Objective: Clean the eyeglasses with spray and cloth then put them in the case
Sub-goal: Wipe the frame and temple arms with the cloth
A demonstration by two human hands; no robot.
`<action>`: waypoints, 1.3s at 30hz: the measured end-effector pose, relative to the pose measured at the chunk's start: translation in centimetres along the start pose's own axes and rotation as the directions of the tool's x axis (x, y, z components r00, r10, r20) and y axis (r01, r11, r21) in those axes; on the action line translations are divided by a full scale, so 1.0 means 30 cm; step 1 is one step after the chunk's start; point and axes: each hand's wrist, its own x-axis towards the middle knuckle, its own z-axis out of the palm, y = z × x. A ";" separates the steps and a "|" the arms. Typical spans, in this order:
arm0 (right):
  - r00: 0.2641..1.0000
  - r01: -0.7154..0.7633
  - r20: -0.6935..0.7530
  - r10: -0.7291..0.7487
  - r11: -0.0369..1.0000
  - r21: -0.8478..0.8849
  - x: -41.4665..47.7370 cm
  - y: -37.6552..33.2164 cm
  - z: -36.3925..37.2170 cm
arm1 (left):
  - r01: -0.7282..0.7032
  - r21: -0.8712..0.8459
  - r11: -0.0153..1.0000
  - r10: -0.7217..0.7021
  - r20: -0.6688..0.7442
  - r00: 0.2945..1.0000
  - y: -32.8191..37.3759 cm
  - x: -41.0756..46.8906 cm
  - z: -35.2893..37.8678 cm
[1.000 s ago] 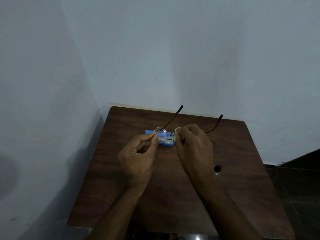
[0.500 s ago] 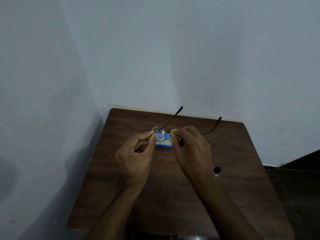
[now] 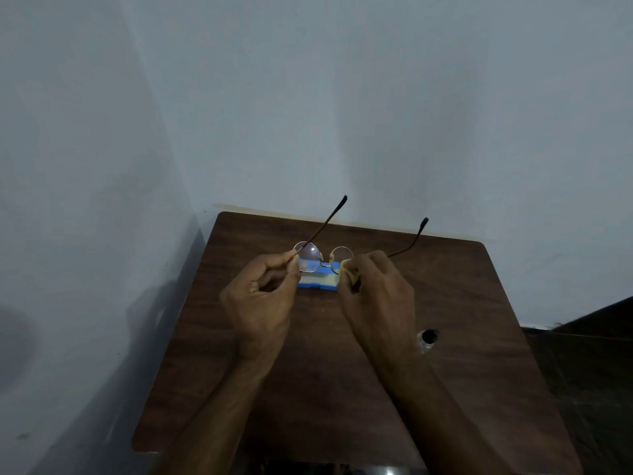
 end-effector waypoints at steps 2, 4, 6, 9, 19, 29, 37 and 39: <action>1.000 0.001 -0.010 -0.001 1.000 -0.012 0.019 0.006 -0.001 | -0.009 0.011 1.000 0.009 0.014 1.000 0.001 0.003 0.000; 0.999 0.034 0.026 -0.034 0.999 -0.006 0.019 -0.004 -0.001 | 0.000 0.023 1.000 0.000 0.017 1.000 -0.001 0.003 0.001; 0.997 0.060 0.053 -0.059 0.998 -0.019 0.009 -0.008 0.000 | 0.010 0.013 1.000 -0.010 0.016 1.000 -0.003 -0.001 0.003; 0.999 0.005 0.042 -0.002 0.998 -0.066 0.023 0.015 0.002 | 0.026 -0.012 1.000 -0.026 0.015 1.000 0.003 -0.006 0.004; 0.993 0.106 0.034 -0.114 0.978 0.181 -0.026 -0.086 -0.003 | 0.060 -0.026 0.998 -0.059 0.046 0.997 0.008 -0.031 0.014; 0.986 0.002 0.163 -0.024 0.990 0.140 0.035 -0.086 0.001 | 0.125 -0.062 0.990 -0.120 0.078 0.990 0.004 -0.057 0.013; 0.982 0.045 0.181 -0.051 0.998 0.035 0.067 -0.089 0.002 | 0.067 -0.037 0.997 -0.063 0.101 0.993 -0.013 -0.061 0.012; 0.980 0.016 0.195 -0.042 0.991 0.131 0.060 -0.091 0.000 | 0.023 -0.034 0.999 -0.020 0.095 0.995 -0.019 -0.048 0.005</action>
